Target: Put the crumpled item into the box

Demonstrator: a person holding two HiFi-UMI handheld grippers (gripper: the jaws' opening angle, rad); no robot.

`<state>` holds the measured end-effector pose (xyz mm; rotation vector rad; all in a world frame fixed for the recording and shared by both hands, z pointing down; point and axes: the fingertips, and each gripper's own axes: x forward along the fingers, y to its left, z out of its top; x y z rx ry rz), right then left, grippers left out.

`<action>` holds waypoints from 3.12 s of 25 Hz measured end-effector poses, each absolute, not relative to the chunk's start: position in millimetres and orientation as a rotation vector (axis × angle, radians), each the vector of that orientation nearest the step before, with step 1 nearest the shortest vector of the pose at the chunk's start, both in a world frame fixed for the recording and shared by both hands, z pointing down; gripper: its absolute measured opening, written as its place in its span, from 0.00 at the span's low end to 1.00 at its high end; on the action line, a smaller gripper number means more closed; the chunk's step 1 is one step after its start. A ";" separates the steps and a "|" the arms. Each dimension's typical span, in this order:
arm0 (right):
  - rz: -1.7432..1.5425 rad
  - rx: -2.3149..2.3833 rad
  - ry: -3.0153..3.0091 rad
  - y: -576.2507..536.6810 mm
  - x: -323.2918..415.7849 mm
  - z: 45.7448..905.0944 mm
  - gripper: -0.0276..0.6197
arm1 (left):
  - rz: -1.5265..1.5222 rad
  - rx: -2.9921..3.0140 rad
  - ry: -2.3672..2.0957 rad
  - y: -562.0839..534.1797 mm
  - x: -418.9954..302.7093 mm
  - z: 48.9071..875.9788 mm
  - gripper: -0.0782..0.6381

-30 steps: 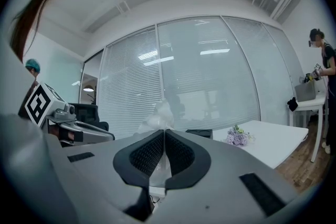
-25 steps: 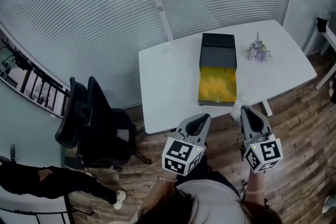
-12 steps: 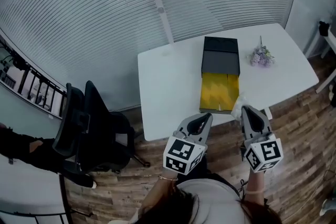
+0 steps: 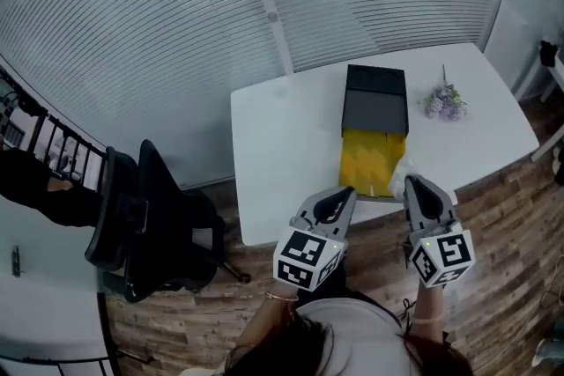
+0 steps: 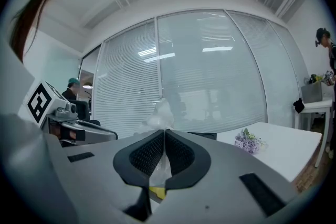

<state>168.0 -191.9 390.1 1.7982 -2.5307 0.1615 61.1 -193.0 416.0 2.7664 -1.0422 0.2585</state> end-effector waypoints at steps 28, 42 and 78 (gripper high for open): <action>0.141 1.780 -2.422 -263.0 160.1 414.7 0.09 | 0.238 2.778 -1.012 -262.7 56.4 419.1 0.13; 0.095 1.691 -2.308 -289.6 163.0 441.3 0.09 | 0.245 2.759 -0.991 -277.9 59.8 427.2 0.13; 0.027 1.454 -2.042 -328.7 147.9 529.4 0.09 | 0.264 2.722 -1.021 -310.5 45.4 439.6 0.13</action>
